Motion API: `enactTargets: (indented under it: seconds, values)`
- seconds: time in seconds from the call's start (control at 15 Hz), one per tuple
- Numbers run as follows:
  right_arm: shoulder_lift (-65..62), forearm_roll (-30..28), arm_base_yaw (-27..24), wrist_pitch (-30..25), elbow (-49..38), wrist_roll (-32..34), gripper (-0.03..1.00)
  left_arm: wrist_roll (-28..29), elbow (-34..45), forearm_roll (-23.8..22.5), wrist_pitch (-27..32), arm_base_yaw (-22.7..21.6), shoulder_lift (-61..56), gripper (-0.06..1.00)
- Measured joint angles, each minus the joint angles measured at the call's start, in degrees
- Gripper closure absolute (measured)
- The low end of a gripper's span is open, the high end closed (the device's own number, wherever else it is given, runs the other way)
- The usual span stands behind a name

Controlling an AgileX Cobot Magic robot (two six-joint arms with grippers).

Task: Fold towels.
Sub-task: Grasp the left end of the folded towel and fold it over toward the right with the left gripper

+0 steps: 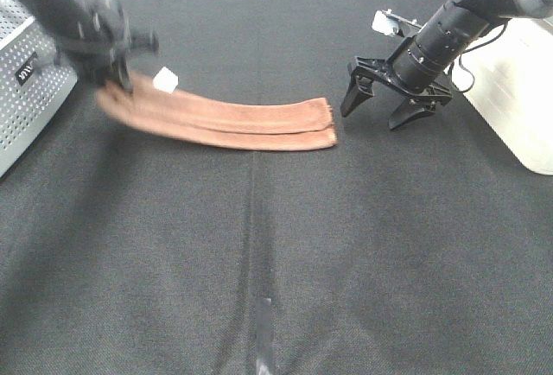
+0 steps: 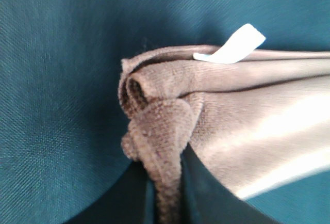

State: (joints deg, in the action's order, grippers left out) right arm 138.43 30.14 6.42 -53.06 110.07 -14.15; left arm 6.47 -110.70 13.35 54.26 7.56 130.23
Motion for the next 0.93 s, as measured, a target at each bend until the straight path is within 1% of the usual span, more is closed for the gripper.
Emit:
enactTargets:
  seconds: [0.07,0.13,0.2,0.27,0.33,0.53,0.6,0.73,0.8,0.87,0.93]
  values:
    - [0.0,0.0,0.0,0.0,0.0,0.0,0.14,0.0,0.0,0.0,0.0,0.0,0.0,0.87]
    - [0.0,0.0,0.0,-0.34,0.0,0.0,0.14,0.17,-2.52,0.4,1.66,0.63,0.0,0.87]
    - [0.0,0.0,0.0,-0.8,0.0,0.0,0.14,0.23,-5.27,2.29,2.35,2.46,0.0,0.87]
    - [0.0,0.0,0.0,-0.86,0.0,0.0,0.14,0.23,-6.3,4.47,2.41,3.95,-0.06,0.87]
    - [0.0,0.0,0.0,-1.15,0.0,0.0,0.14,0.23,-6.65,7.1,1.6,6.02,-0.17,0.87]
    - [-0.06,-0.06,0.0,-2.41,0.0,0.0,0.14,0.23,-6.82,11.69,-2.35,10.49,0.8,0.87]
    - [-0.52,-0.06,0.0,-2.52,0.0,0.0,0.14,0.23,-6.82,15.53,-5.16,11.86,2.58,0.87]
    - [-2.12,-0.11,0.0,-2.58,0.0,0.0,0.14,0.23,-6.82,20.8,-8.71,13.18,5.5,0.87]
    - [-2.75,-0.11,0.0,-2.58,0.0,0.0,0.14,0.23,-6.82,23.09,-9.91,13.52,7.05,0.85]
    - [-3.38,-0.11,0.0,-2.64,0.0,0.0,0.14,0.23,-6.82,25.04,-10.66,13.98,8.19,0.8]
    - [-3.95,-0.11,0.0,-2.64,0.0,0.0,0.14,0.23,-6.82,26.36,-12.2,14.9,8.94,0.71]
